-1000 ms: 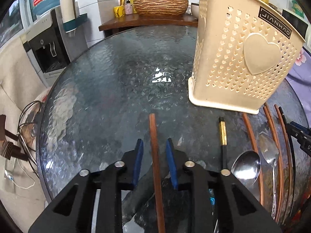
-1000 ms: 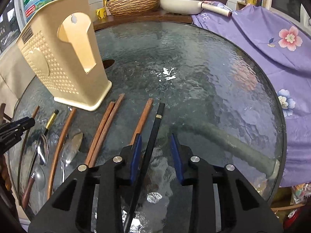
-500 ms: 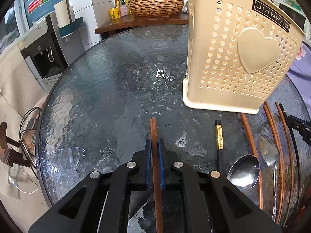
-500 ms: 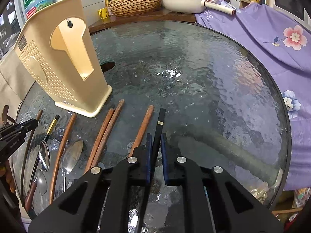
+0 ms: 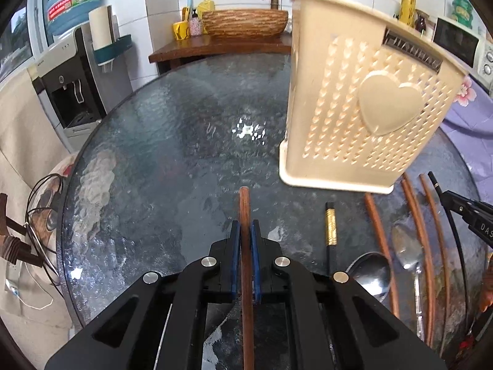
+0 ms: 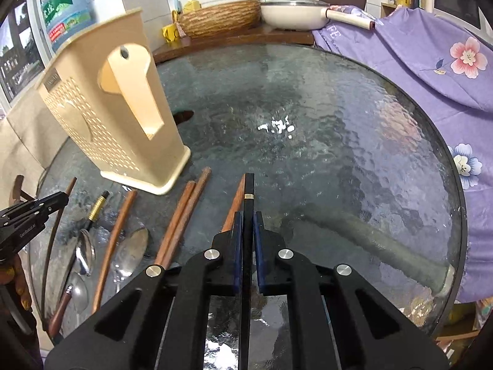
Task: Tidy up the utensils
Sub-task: 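Lift the left tool's wooden chopstick over the cream caddy while the right tool carries its black chopstick there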
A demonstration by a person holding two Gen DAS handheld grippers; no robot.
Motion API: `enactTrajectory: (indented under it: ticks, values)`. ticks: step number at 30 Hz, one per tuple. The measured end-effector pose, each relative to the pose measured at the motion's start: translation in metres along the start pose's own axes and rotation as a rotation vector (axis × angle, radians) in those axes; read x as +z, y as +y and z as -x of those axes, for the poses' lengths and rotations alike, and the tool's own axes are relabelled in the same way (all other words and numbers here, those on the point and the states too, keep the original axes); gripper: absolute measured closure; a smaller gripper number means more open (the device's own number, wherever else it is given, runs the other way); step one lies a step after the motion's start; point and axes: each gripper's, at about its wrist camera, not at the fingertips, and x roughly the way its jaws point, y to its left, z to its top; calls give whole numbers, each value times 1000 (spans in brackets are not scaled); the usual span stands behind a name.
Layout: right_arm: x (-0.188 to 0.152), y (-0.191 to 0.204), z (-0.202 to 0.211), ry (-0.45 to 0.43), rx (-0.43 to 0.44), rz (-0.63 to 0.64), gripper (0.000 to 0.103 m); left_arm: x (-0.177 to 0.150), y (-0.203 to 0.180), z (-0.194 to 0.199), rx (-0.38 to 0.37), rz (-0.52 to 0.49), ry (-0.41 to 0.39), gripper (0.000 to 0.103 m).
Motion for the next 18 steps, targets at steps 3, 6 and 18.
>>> enactTrajectory:
  ticks: [3, 6, 18]
  values:
    - [3, 2, 15, -40, 22, -2, 95, 3, 1, 15, -25, 9, -40, 96]
    - [8, 5, 38, -103, 51, 3, 95, 7, 1, 41, -57, 14, -105, 96]
    - [30, 20, 139, -303, 226, 58, 95, 19, -3, 139, -152, 1, -331, 96]
